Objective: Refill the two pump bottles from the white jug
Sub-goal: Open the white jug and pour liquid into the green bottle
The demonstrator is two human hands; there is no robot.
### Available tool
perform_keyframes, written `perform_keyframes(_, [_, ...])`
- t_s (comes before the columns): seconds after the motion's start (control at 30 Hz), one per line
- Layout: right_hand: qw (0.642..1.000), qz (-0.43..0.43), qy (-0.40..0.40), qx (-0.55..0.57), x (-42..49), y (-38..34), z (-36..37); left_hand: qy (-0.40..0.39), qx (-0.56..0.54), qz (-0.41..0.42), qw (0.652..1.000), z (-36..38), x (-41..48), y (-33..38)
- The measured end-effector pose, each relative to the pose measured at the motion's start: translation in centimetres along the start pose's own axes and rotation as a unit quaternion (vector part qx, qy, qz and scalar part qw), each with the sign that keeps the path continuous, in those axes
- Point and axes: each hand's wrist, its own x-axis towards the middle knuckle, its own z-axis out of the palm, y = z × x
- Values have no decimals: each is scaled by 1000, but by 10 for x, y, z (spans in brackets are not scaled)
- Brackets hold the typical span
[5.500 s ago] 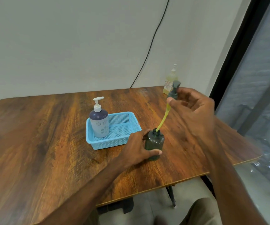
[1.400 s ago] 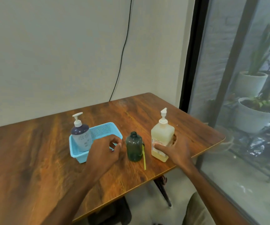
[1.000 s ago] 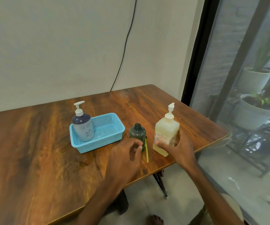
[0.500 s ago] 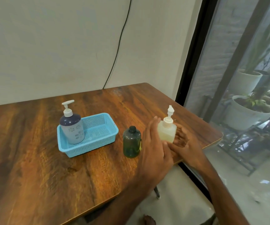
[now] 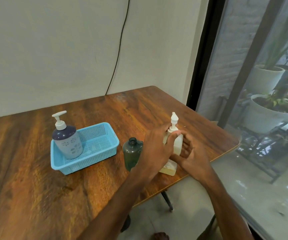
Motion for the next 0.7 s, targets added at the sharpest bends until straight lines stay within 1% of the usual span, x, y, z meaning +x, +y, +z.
perform_keyframes(0.07, [1000,-5,20,-10,-3,1,6,37,25,-8,999,4,-3,4])
perform_keyframes(0.13, [999,-16,41,-22,-7,2,11,72,31,-41,996,7,-4,8])
perform_keyframes(0.23, [997,-21,59,-41,-9,1,15,117,-39,-101,987,15,5,6])
perform_keyframes(0.3, [997,-23,55,-43,-10,3,15,128,-43,-107,985,24,11,8])
perform_keyframes(0.43, [998,-26,48,-42,-10,2,16,82,0,-131,988,37,19,10])
perform_keyframes(0.5, [998,-36,46,-36,-10,-1,15,49,21,-118,992,37,17,3])
perform_keyframes(0.53, [998,-40,47,-31,-10,-2,15,37,14,-103,994,36,13,0])
perform_keyframes(0.63, [997,-46,50,-27,-10,0,14,5,-62,-67,996,25,-10,-4])
perform_keyframes(0.7, [997,-42,54,-34,-10,3,15,-20,-87,-48,995,14,-21,-6])
